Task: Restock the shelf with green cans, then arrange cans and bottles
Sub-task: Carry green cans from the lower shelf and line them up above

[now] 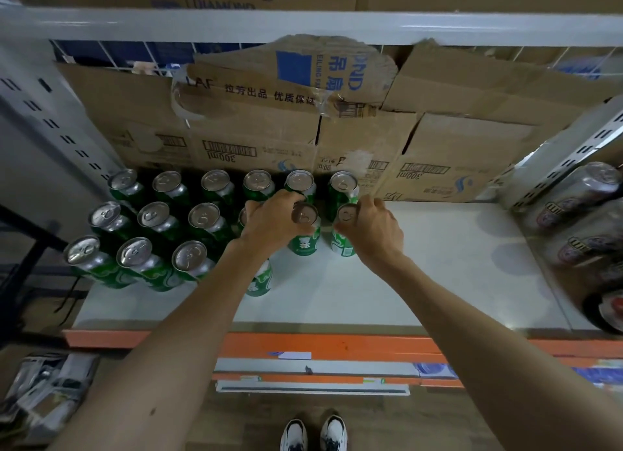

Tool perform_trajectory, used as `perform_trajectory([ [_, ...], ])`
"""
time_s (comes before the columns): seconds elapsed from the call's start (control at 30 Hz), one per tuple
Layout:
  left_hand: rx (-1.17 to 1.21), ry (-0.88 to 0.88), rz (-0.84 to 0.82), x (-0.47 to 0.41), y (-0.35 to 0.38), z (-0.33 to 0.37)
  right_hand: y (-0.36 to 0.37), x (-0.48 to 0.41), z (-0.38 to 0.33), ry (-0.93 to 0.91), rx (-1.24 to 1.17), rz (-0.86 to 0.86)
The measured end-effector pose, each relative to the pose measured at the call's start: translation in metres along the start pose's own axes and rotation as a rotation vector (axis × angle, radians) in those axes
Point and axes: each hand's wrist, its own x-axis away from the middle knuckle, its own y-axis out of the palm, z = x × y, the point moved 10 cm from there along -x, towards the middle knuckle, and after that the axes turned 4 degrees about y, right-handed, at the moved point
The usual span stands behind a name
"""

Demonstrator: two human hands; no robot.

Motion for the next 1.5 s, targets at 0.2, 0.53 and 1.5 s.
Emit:
perform_trajectory([
  [0.2,-0.069,-0.004,-0.005,0.001,-0.004,-0.001,0.013,-0.005,-0.022,-0.189,0.022,-0.251],
  [0.53,-0.118,0.027,-0.031,-0.001,-0.002,0.009,0.011,-0.006,-0.013,-0.162,0.090,-0.162],
  [1.5,-0.022,0.092,-0.004,0.004,0.003,0.004,0.010,-0.008,-0.014,-0.334,0.083,-0.209],
])
